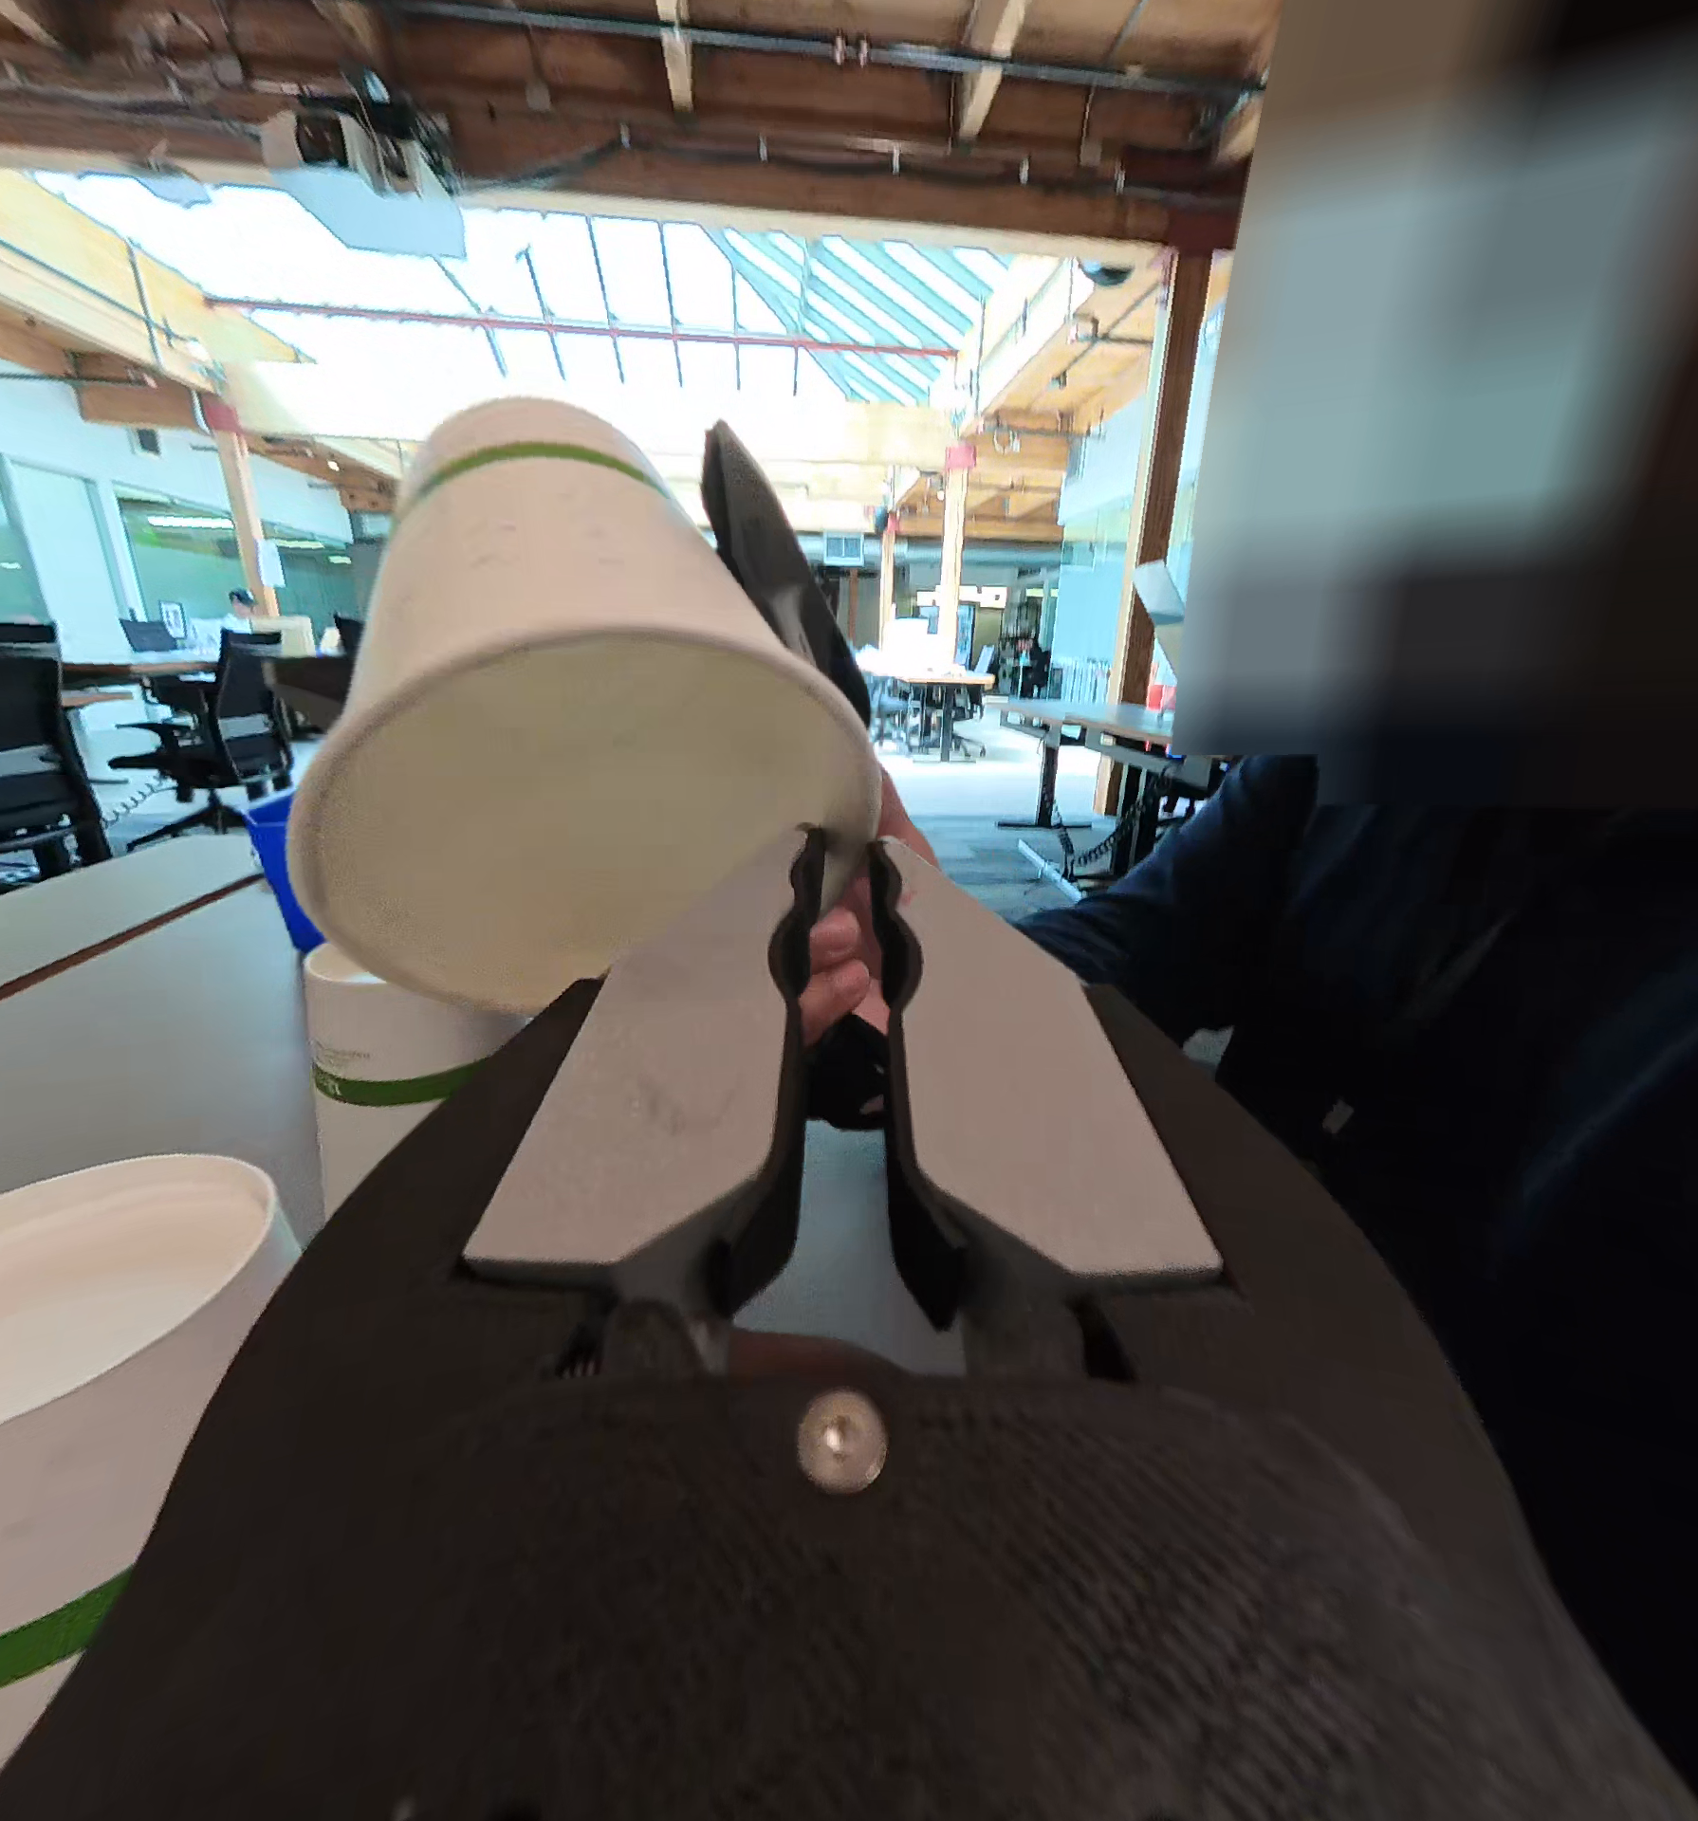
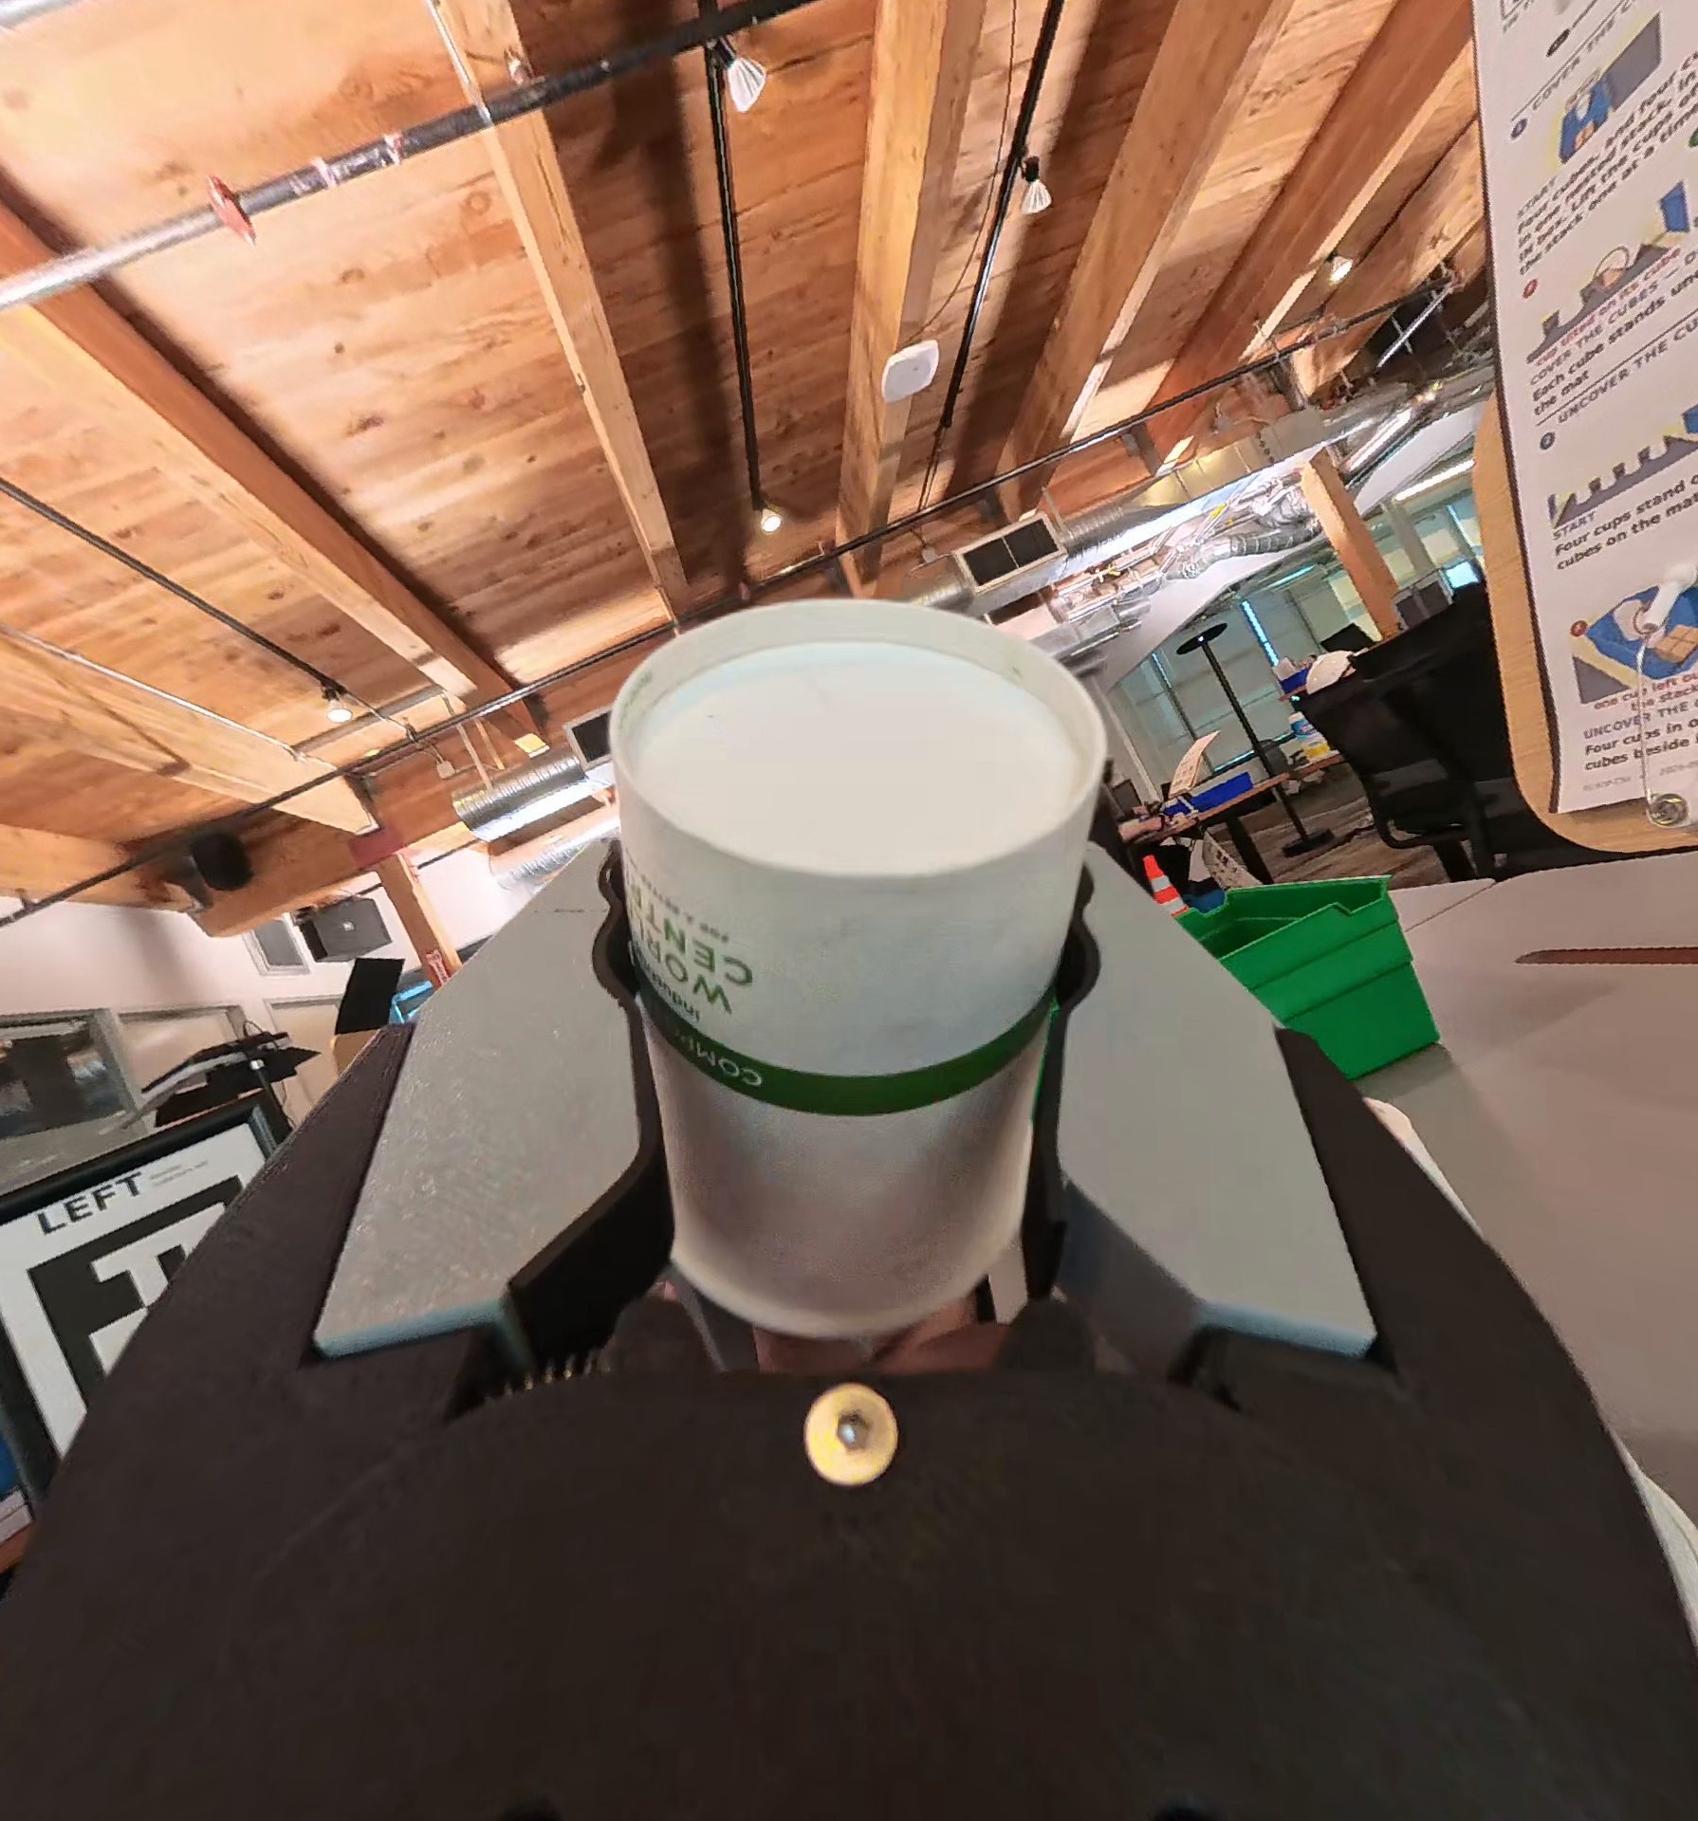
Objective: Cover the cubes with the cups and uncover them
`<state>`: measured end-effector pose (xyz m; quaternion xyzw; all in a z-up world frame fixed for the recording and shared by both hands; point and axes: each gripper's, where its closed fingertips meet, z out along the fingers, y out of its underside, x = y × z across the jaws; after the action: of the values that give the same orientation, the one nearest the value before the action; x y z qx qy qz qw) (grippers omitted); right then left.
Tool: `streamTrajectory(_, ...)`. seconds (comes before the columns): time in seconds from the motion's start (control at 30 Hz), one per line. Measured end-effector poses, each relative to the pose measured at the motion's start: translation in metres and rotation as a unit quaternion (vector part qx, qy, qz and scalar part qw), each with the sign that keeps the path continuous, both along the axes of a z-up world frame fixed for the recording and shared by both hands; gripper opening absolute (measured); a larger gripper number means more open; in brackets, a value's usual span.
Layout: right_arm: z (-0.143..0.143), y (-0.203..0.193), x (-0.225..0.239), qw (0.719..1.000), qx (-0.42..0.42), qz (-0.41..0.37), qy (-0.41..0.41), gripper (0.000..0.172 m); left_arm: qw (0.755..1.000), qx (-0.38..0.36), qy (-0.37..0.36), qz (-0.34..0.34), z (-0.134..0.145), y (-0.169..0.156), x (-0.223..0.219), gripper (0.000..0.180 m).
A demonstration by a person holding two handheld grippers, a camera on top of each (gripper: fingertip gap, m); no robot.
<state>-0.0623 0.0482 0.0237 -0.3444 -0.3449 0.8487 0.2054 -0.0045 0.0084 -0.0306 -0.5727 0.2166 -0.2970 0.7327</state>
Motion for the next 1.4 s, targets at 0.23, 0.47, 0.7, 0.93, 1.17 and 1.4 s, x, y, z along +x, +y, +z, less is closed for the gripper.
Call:
streamTrajectory(0.23, -0.003, -0.007, 0.002, 0.998, 0.057, -0.001, -0.003, 0.084, 0.997, -0.045, 0.055, -0.001, -0.027, 0.009, 0.014, 0.006)
streamTrajectory(0.47, -0.005, -0.004, 0.002, 0.983, 0.166, -0.082, -0.007, 0.083, 0.993, -0.079, 0.060, 0.061, -0.032, 0.013, -0.008, 0.055)
streamTrajectory(0.7, -0.009, 0.000, -0.001, 0.974, 0.199, -0.107, -0.017, 0.083, 0.988, -0.081, 0.027, 0.125, -0.021, 0.003, -0.044, 0.073)
streamTrajectory(0.93, -0.012, -0.001, -0.002, 0.983, 0.171, -0.058, -0.034, 0.083, 0.985, -0.067, 0.003, 0.157, -0.012, 0.004, -0.059, 0.074)
streamTrajectory(1.17, -0.029, -0.019, -0.010, 0.976, 0.206, -0.029, -0.063, 0.083, 0.984, -0.117, 0.012, 0.135, -0.030, 0.017, -0.047, 0.081)
streamTrajectory(1.4, -0.051, -0.050, -0.012, 0.950, 0.302, -0.005, -0.072, 0.083, 0.981, -0.153, 0.045, 0.110, -0.048, 0.023, -0.029, 0.092)
